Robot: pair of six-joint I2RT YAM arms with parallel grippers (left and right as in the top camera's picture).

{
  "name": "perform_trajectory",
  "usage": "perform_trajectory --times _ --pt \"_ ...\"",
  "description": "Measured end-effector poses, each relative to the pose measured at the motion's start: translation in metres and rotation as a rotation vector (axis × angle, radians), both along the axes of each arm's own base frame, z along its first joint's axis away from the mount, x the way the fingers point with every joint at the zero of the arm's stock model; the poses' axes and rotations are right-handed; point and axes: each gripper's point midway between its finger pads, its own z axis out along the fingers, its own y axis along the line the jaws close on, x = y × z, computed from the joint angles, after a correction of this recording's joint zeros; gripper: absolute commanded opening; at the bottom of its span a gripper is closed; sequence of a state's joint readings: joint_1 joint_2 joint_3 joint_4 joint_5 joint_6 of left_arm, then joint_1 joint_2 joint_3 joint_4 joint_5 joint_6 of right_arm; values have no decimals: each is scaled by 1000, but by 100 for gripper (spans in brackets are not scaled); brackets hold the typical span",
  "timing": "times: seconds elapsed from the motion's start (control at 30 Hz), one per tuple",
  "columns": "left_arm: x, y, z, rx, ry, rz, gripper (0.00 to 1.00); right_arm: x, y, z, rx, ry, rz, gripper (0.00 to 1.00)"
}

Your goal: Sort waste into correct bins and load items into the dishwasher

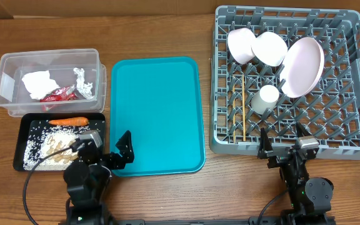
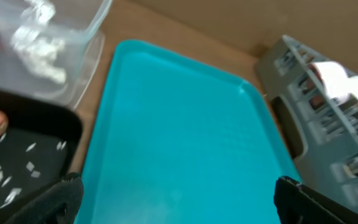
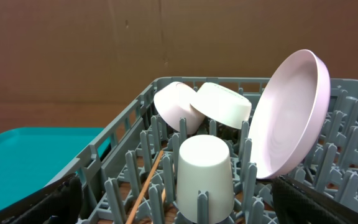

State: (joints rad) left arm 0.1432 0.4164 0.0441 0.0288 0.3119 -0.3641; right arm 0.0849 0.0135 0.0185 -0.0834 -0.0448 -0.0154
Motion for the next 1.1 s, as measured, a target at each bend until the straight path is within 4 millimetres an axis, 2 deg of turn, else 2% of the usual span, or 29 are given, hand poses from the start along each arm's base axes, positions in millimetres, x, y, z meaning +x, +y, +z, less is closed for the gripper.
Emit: perform_trajectory --times 0.23,0.4,0.67,0.87,1.1 --pt "-8 11 -16 22 34 68 100 0 0 0 0 0 0 100" --pt "-7 16 2 119 -54 77 100 0 0 0 0 0 0 100" --pt "-9 -4 37 338 -246 -32 100 0 0 0 0 0 0 100" --pt "-11 -10 44 400 -288 -53 100 0 0 0 0 0 0 100" --pt "-12 -2 50 429 -305 -6 100 0 0 0 0 0 0 100"
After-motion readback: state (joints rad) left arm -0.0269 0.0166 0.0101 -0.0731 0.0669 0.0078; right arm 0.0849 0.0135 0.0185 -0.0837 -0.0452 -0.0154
